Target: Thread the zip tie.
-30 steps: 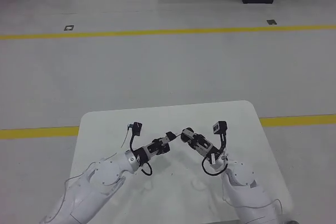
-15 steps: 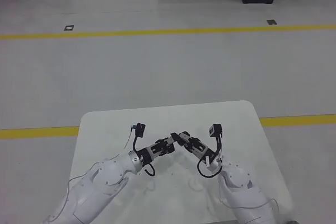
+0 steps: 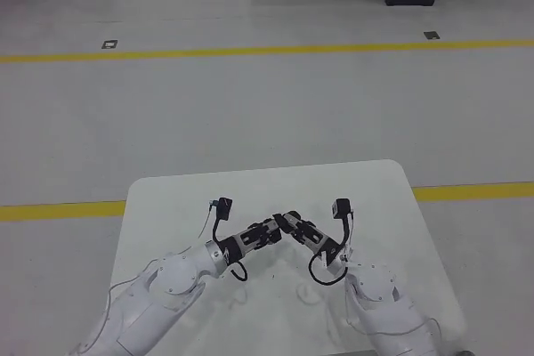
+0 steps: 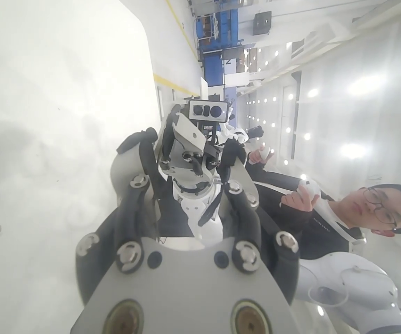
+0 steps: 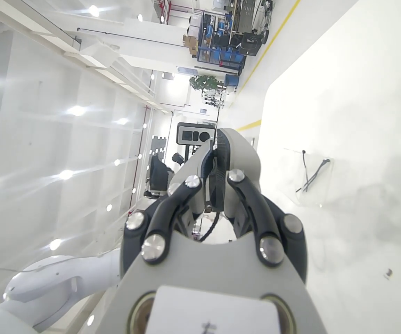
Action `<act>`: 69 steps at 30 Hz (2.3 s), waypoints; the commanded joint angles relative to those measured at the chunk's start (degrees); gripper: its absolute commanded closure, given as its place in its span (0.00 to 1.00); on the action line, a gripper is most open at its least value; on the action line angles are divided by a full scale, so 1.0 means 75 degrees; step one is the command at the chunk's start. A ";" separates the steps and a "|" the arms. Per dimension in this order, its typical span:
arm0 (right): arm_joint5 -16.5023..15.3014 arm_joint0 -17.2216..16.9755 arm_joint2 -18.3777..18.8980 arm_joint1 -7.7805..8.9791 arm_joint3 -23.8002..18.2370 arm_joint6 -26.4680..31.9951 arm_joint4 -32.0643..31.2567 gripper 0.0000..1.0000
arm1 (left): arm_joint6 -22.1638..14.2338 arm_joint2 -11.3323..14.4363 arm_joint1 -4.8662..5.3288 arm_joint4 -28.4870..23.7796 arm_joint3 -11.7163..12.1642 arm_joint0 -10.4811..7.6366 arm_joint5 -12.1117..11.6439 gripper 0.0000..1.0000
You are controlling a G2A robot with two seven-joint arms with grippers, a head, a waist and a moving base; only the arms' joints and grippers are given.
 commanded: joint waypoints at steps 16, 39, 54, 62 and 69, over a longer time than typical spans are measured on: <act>0.0000 -0.0146 0.0049 0.0034 -0.0145 -0.0166 0.0005 1.00 | -0.0149 -0.0356 0.0059 0.0109 -0.0309 0.0278 0.0119 0.62; 0.0000 -0.0237 -0.0178 0.0073 -0.0298 -0.0415 -0.0351 1.00 | -0.0218 -0.0384 -0.0020 0.0072 -0.0128 0.0265 0.0194 0.73; 0.0000 -0.0167 -0.0326 0.0120 -0.0299 -0.0668 -0.0547 1.00 | -0.0331 -0.0448 -0.0041 0.0032 -0.0132 0.0305 0.0295 0.78; 0.0000 -0.0191 -0.0371 0.0157 -0.0350 -0.0655 -0.0547 1.00 | -0.0339 -0.0475 -0.0053 0.0073 -0.0119 0.0314 0.0293 0.89; 0.0000 -0.0246 -0.0363 0.0196 -0.0420 -0.0675 -0.0537 1.00 | -0.0353 -0.0520 -0.0056 0.0093 -0.0138 0.0347 0.0323 0.90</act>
